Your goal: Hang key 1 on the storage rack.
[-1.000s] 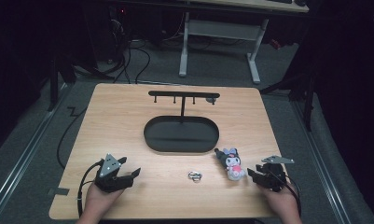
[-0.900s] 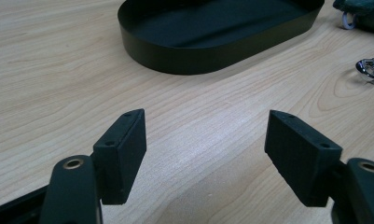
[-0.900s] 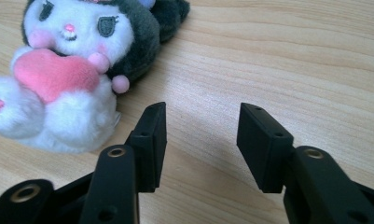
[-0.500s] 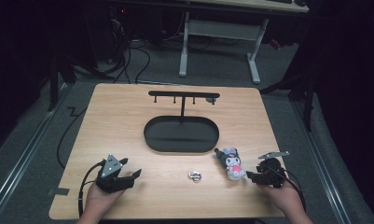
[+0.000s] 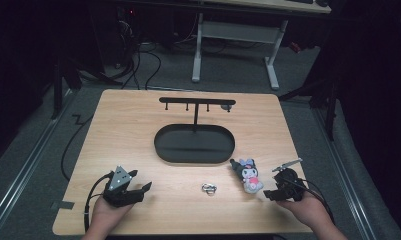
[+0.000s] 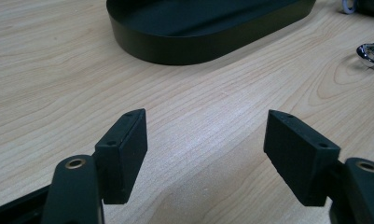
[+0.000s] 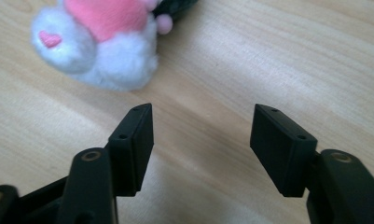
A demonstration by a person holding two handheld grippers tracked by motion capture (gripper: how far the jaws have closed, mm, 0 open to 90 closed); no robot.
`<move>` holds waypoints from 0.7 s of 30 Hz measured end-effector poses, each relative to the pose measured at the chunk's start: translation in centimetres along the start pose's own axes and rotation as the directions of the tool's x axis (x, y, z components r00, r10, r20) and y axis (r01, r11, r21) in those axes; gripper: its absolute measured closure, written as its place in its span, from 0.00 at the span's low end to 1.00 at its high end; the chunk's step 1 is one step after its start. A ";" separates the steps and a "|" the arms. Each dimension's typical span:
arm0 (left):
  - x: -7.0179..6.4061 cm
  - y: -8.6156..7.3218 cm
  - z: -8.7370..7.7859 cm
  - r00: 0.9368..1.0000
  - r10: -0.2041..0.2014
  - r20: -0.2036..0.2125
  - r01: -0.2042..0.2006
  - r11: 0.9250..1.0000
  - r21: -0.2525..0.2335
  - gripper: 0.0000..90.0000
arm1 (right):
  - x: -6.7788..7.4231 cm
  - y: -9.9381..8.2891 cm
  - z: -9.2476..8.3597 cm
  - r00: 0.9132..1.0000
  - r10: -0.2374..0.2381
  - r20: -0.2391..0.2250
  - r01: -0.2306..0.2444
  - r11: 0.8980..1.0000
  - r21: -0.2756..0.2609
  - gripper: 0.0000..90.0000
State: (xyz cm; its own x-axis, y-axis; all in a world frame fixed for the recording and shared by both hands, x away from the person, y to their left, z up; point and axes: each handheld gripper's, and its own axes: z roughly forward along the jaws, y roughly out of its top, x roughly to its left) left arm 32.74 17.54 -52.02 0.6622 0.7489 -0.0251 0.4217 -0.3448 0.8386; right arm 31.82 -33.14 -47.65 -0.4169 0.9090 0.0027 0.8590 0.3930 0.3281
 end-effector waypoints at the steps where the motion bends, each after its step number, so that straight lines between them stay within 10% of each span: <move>1: 0.0 0.0 0.0 1.000 0.000 0.000 0.000 1.000 0.001 0.34 | 0.1 0.0 -0.1 1.000 -0.003 -0.004 0.003 1.000 0.011 0.41; 9: 0.0 0.0 0.0 1.000 0.004 0.001 -0.004 1.000 0.007 0.34 | 1.5 0.8 -0.2 0.998 -0.017 -0.066 0.023 0.995 0.094 0.23; 21: 0.0 0.0 0.1 1.000 0.015 0.005 -0.015 1.000 0.006 0.34 | 3.1 3.6 0.9 0.994 -0.011 -0.113 0.021 0.996 0.091 0.21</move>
State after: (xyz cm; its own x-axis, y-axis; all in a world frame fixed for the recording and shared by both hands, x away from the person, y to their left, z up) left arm 32.78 17.49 -52.05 0.6714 0.7410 -0.0155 0.4155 -0.3590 0.8358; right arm 33.85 -28.77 -47.28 -0.4572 0.8830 0.1062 0.8734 0.4232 0.2411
